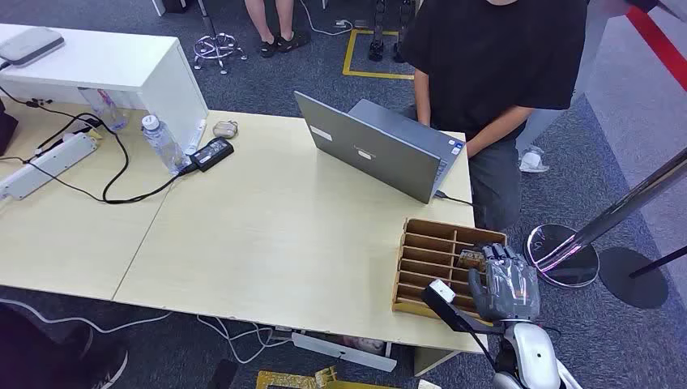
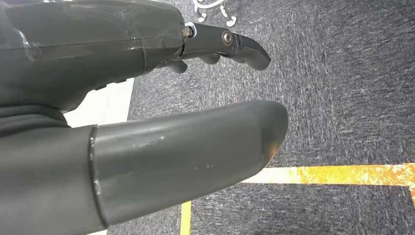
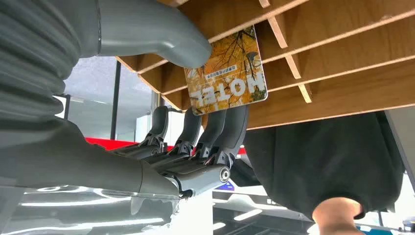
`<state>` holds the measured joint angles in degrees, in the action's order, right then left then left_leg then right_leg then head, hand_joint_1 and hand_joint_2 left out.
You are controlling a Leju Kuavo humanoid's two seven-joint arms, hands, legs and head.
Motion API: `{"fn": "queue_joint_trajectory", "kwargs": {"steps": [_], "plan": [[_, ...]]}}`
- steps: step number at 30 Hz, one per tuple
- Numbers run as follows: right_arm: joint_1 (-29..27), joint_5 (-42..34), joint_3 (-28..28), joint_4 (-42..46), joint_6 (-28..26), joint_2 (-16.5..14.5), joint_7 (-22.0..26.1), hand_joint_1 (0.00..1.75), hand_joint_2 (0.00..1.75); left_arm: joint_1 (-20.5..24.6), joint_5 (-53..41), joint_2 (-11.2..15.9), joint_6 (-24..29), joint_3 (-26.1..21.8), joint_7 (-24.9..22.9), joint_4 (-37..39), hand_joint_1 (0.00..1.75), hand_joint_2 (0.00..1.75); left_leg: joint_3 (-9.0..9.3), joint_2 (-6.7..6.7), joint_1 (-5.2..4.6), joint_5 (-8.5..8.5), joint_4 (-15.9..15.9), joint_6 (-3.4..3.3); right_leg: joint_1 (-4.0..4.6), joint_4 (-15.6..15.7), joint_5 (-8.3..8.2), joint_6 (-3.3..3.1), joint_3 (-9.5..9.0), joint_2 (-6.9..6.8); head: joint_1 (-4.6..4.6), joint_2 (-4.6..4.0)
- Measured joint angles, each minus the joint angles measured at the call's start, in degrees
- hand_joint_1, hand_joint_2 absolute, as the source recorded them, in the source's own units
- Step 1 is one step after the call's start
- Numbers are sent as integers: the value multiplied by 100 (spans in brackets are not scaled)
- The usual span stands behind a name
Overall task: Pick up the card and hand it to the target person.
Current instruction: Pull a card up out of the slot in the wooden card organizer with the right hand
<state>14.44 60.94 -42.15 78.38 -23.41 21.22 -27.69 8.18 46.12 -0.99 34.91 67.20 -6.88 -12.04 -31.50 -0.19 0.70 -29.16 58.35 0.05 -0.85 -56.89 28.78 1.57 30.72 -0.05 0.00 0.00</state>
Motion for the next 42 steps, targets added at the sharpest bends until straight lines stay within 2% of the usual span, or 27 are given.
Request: {"fn": "queue_joint_trajectory", "kwargs": {"steps": [6,17,30,42], "plan": [[7,-64,-33,-83,16,-35,64,113,175,3,-44,0,-10,47,-1,-3,0,0,3,2,1,3,-4,1,1,4,-4,-2,-2,2,0,0],[29,-162,-48,-207,-69,-90,137,129,175,3,-56,-6,12,61,-14,-10,0,0,0,0,2,0,0,2,2,0,0,1,-1,0,0,0],[73,-163,-81,-282,-153,-125,188,137,175,2,-60,-17,40,67,-36,-13,0,0,1,2,3,-1,-1,2,2,1,0,1,0,3,0,0],[80,-161,29,-142,-589,-188,341,161,175,5,-66,11,-14,76,-19,-5,0,0,-4,4,2,-2,3,3,1,-5,1,1,6,5,0,0]]}}
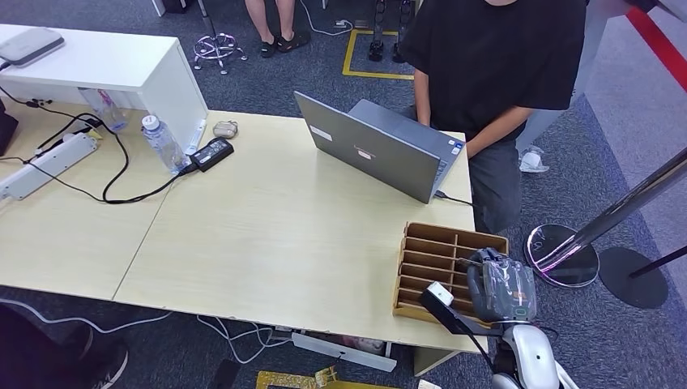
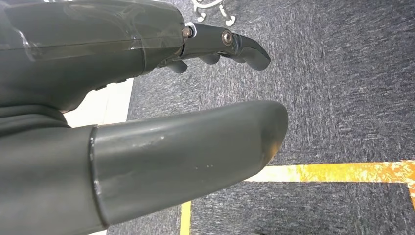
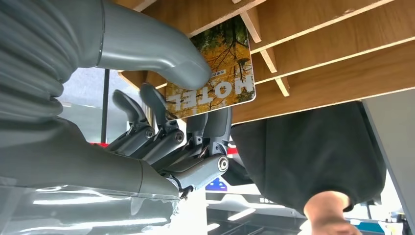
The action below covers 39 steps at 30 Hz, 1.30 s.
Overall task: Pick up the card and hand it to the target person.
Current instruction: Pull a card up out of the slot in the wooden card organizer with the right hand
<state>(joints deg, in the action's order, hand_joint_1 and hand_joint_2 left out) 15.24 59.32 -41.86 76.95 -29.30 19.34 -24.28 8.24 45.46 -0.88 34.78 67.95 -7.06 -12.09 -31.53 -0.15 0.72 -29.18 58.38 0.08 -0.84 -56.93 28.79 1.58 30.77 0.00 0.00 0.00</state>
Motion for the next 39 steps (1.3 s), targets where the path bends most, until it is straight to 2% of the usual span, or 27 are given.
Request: {"fn": "queue_joint_trajectory", "kwargs": {"steps": [9,19,31,39], "plan": [[14,55,78,92,-141,-2,40,158,175,0,-2,6,7,4,-47,-10,0,0,0,3,-1,1,-1,0,-1,0,-2,-2,1,2,0,0],[153,263,278,539,-220,150,30,157,175,-1,-12,6,12,8,-5,-8,0,0,-7,6,-3,0,5,-1,-3,-7,-1,0,9,5,0,0],[425,-471,579,1001,-569,132,388,157,175,1,-29,40,-11,19,69,-8,0,0,-9,5,-3,-1,7,-1,-3,-9,0,-1,11,5,0,0],[947,-917,510,455,-649,-76,788,154,175,2,-72,35,-12,59,76,-10,0,0,-6,15,-3,0,5,-1,-3,-7,-4,-1,11,14,0,0]]}}
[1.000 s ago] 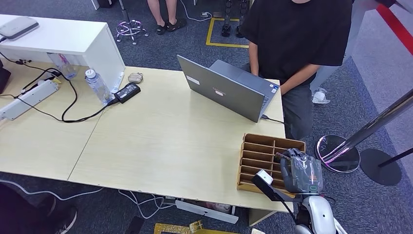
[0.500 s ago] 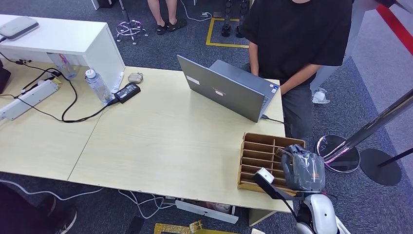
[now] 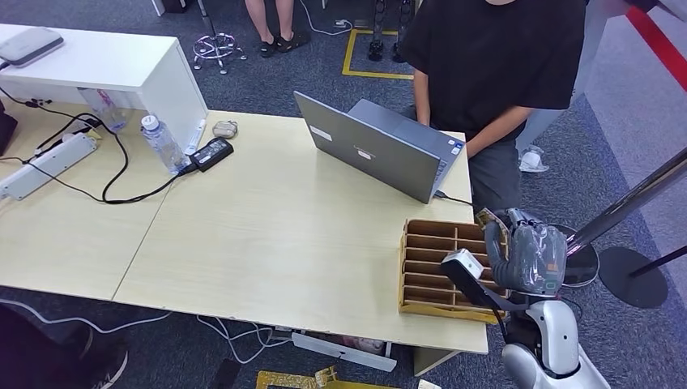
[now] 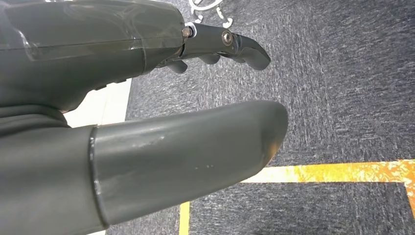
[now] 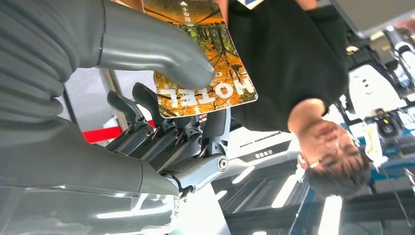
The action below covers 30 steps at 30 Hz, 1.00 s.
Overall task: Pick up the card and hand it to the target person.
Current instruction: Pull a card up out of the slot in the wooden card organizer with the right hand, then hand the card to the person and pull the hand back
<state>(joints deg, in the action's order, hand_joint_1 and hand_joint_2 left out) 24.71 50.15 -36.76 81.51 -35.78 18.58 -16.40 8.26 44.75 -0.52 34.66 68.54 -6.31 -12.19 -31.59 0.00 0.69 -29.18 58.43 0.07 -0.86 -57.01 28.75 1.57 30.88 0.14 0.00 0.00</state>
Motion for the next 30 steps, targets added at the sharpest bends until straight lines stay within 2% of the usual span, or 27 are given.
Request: {"fn": "queue_joint_trajectory", "kwargs": {"steps": [8,13,20,30], "plan": [[804,-379,-250,-1455,-79,-340,535,155,175,-4,-50,14,-4,26,-5,-21,0,0,9,10,2,4,-10,1,2,10,-7,-1,-7,10,0,0],[1168,-377,-356,-2171,-122,-550,660,152,175,-6,-64,27,-61,27,1,-32,0,0,17,15,3,6,-18,1,3,17,-11,-4,-15,14,0,0],[1623,-783,-381,-3500,-245,-902,1044,149,175,-4,-102,63,-157,60,43,-37,0,0,15,9,3,4,-15,1,4,14,-7,-2,-16,8,0,0],[1757,-1174,-319,-4448,-362,-1048,1355,151,175,0,-121,86,-227,83,79,-44,0,0,11,-10,5,3,-12,2,5,13,-2,-1,-19,-10,0,0]]}}
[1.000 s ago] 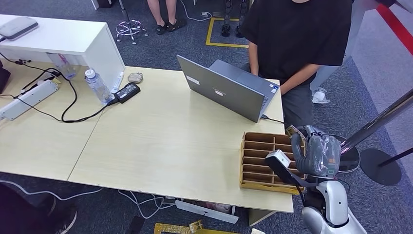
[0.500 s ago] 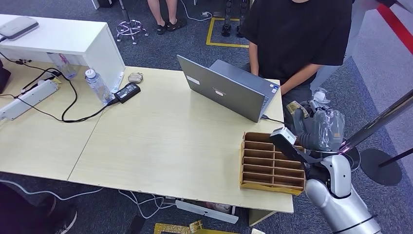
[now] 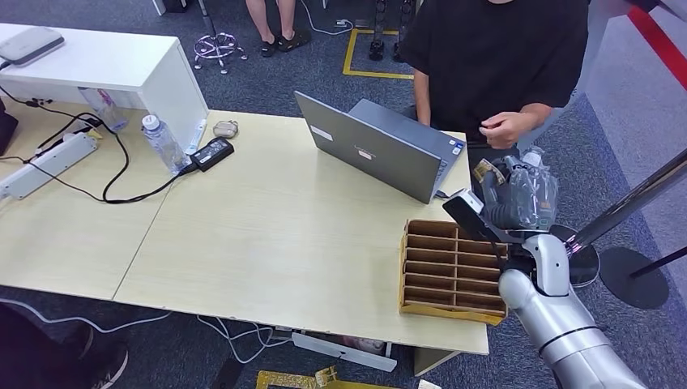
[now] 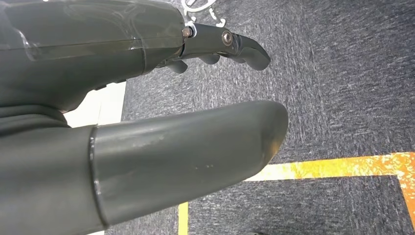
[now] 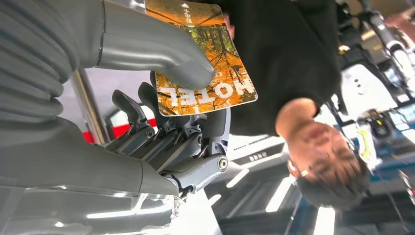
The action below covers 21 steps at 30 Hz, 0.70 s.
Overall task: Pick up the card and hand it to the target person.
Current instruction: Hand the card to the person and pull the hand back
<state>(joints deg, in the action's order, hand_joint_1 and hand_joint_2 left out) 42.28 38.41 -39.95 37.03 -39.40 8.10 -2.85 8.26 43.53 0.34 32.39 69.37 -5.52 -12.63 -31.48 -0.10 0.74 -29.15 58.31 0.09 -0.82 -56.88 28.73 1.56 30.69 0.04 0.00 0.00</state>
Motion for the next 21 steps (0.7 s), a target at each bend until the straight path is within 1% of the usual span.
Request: {"fn": "queue_joint_trajectory", "kwargs": {"steps": [4,7,8,12,14,19,21], "plan": [[4,-44,7,-46,-32,2,37,150,175,2,-7,5,-13,8,2,1,0,0,-3,-2,-2,-1,2,-1,-2,-3,2,0,3,-2,0,0],[-59,-69,141,86,-60,9,145,151,175,4,-17,14,-14,16,8,1,0,0,-6,1,-2,-2,5,-1,-2,-7,2,0,7,1,0,0],[-83,-52,194,126,-60,12,158,152,175,2,3,-22,30,-9,18,19,0,0,-5,1,-2,0,4,-1,-2,-5,1,-1,7,2,0,0],[-119,41,307,144,-60,28,154,151,175,-21,45,-304,302,-66,-1,113,0,0,-9,-3,-4,0,6,-1,-3,-8,2,1,10,-3,0,0],[-122,69,351,135,-60,25,166,150,175,-23,34,-344,334,-55,-22,125,0,0,-11,-5,-5,-1,8,-3,-4,-8,3,2,10,-5,0,0],[-126,117,390,108,-60,8,166,147,175,-18,30,-307,295,-47,-24,122,0,0,-14,-7,-4,-4,11,-2,-5,-10,6,5,13,-7,0,0],[-119,127,353,45,-51,0,154,141,175,-17,29,-298,274,-45,-20,120,0,0,-11,-6,-4,-2,8,-2,-5,-8,5,2,10,-6,0,0]]}}
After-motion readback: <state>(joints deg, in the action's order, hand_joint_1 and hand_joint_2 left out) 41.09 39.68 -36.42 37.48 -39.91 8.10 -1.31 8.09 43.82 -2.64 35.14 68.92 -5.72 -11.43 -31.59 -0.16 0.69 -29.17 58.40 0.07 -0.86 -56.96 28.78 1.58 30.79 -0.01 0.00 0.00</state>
